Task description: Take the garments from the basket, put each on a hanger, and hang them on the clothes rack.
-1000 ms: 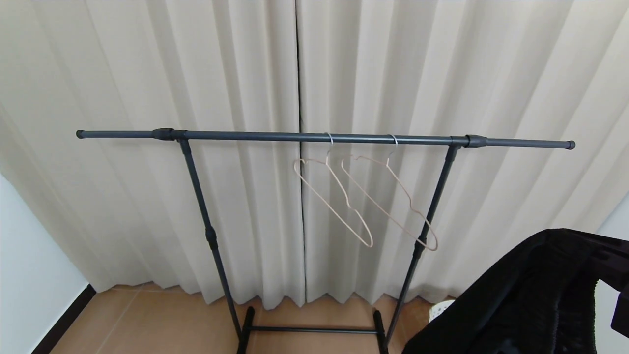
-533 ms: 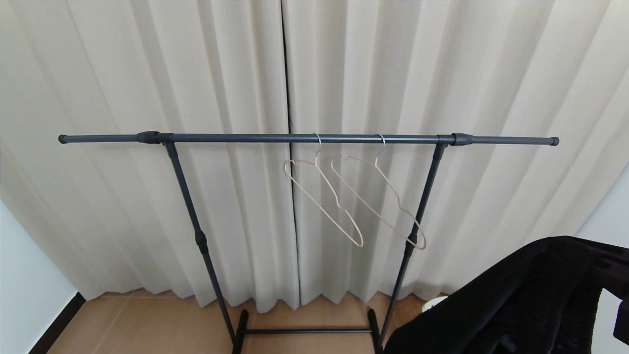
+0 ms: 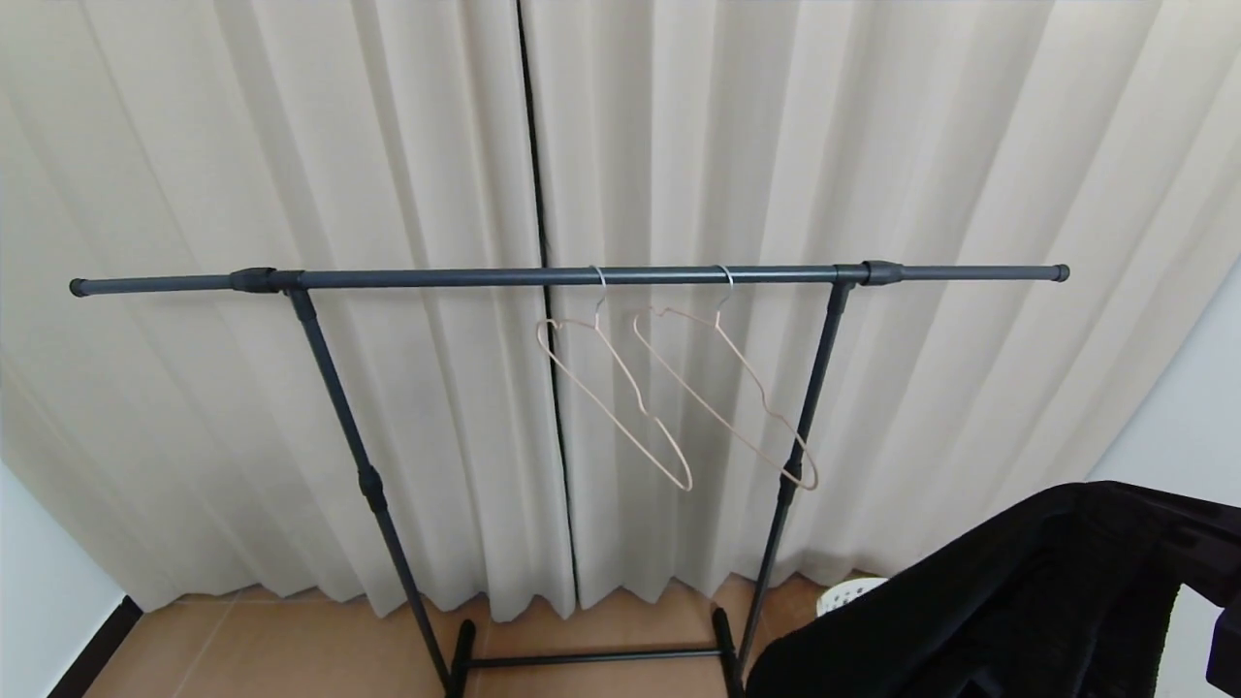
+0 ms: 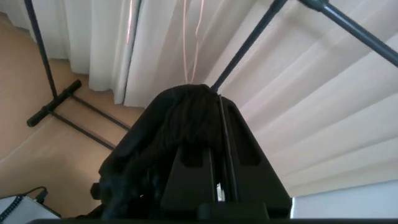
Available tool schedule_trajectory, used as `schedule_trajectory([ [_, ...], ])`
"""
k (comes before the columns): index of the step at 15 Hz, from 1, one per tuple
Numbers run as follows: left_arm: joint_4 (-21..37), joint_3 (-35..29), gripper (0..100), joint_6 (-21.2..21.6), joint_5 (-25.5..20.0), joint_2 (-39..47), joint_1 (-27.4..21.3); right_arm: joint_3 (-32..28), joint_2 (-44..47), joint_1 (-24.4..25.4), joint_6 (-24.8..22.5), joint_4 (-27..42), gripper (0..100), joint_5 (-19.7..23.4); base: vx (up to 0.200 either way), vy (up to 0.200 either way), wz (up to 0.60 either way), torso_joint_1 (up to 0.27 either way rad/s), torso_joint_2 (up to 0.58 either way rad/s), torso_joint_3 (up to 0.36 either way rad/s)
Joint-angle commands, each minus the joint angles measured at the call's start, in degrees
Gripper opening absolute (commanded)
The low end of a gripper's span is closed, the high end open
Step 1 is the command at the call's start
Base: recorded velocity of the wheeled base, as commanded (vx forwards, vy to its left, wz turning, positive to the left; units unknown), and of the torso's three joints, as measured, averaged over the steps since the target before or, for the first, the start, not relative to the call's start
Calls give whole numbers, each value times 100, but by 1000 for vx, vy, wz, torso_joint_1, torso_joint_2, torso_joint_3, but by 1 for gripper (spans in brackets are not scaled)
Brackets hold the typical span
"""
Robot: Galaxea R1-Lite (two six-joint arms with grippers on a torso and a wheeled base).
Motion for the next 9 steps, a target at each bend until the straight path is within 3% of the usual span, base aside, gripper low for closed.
schedule_trajectory([
  [1,19,-1,100,19,23,332,-13,-19,129,19,-12,-21,0,14,0,0,0,0,0,0],
  [4,169,-81,100,476,-12,1597,13,-266,797,441,129,-153,0,-4,0,0,0,0,0,0],
  [5,72,-274,100,669,-381,2432,-224,-679,1483,546,762,-417,0,-39,0,0,0,0,0,0],
  [7,-51,-942,100,133,-1128,3742,-391,-1373,2186,740,1605,-452,0,-92,0,0,0,0,0,0],
  [9,-60,-1715,100,-702,-1295,4937,-1191,-1856,2810,748,1834,-522,0,-417,0,0,0,0,0,0],
])
